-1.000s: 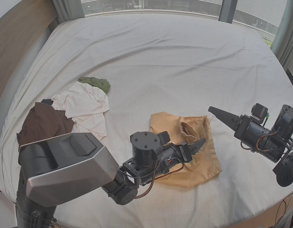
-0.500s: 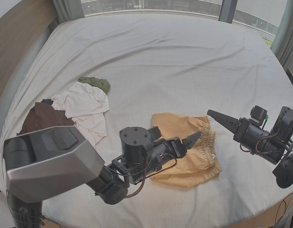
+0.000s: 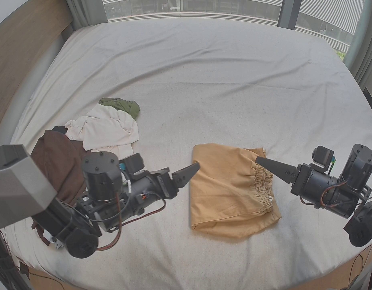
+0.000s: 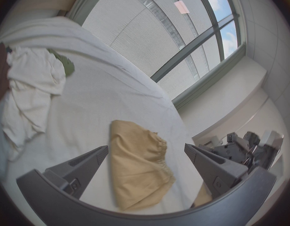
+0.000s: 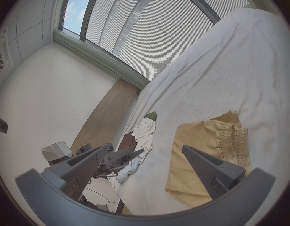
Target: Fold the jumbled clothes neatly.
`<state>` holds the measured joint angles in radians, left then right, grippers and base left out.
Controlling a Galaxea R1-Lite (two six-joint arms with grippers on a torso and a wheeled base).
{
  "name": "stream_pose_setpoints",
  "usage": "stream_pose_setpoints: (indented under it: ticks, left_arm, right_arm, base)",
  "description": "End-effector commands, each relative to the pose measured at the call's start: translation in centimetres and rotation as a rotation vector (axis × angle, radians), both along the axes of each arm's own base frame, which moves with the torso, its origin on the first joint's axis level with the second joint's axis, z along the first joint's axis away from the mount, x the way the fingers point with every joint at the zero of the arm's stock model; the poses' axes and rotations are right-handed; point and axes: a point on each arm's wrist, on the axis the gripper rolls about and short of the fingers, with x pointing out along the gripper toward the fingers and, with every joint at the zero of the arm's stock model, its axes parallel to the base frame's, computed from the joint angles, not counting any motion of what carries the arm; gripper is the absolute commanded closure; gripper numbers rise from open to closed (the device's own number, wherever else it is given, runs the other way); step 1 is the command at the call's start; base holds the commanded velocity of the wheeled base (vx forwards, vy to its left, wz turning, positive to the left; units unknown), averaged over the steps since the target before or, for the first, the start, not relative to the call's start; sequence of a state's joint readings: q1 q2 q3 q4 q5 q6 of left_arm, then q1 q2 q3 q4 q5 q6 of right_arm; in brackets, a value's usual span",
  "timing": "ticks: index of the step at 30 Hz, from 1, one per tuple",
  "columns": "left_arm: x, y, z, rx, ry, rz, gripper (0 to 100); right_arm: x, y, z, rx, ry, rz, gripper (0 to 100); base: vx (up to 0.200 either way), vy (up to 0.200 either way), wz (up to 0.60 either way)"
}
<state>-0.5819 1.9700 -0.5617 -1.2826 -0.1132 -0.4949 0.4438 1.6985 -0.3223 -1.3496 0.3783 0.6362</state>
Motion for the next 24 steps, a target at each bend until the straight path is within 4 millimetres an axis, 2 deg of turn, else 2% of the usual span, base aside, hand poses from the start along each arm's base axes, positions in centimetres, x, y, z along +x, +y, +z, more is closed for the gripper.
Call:
stream_pose_setpoints:
  ticks: [1, 6, 8, 9, 11, 22, 24]
  left_arm:
    - [-1.2, 4.5, 1.0, 0.077, -0.072, 0.036, 0]
    - [-2.8, 9.0, 0.8, 0.144, -0.109, -0.009, 0]
    - [-3.2, 10.3, 0.6, 0.175, -0.118, -0.009, 0]
    - [-3.2, 10.3, 0.6, 0.175, -0.118, -0.009, 0]
    - [-3.6, 11.7, 0.5, 0.187, -0.122, -0.025, 0]
    - [-3.3, 12.0, -1.4, 0.248, -0.115, -0.049, 0]
    - [-3.7, 12.1, -2.5, 0.258, -0.079, -0.055, 0]
  right_arm:
    - [-0.3, 0.0, -0.8, -0.024, 0.038, 0.006, 0]
    - [-0.5, -0.1, -1.1, -0.031, 0.049, 0.002, 0]
    - [-0.4, -0.4, -1.1, -0.036, 0.049, -0.010, 0]
    - [-0.4, -0.4, -1.1, -0.036, 0.049, -0.010, 0]
    - [0.1, -1.3, -1.7, -0.072, 0.073, -0.049, 0]
    - [0.2, -4.3, -4.4, -0.270, 0.207, -0.137, 0]
    - [0.0, -5.0, -5.0, -0.314, 0.218, -0.152, 0]
  base:
    - [0.000, 0.000, 0.00]
    - [0.000, 0.000, 0.00]
    - [0.000, 0.000, 0.00]
    - [0.000, 0.000, 0.00]
    - [0.000, 0.000, 0.00]
    - [0.000, 0.000, 0.00]
    - [0.000, 0.000, 0.00]
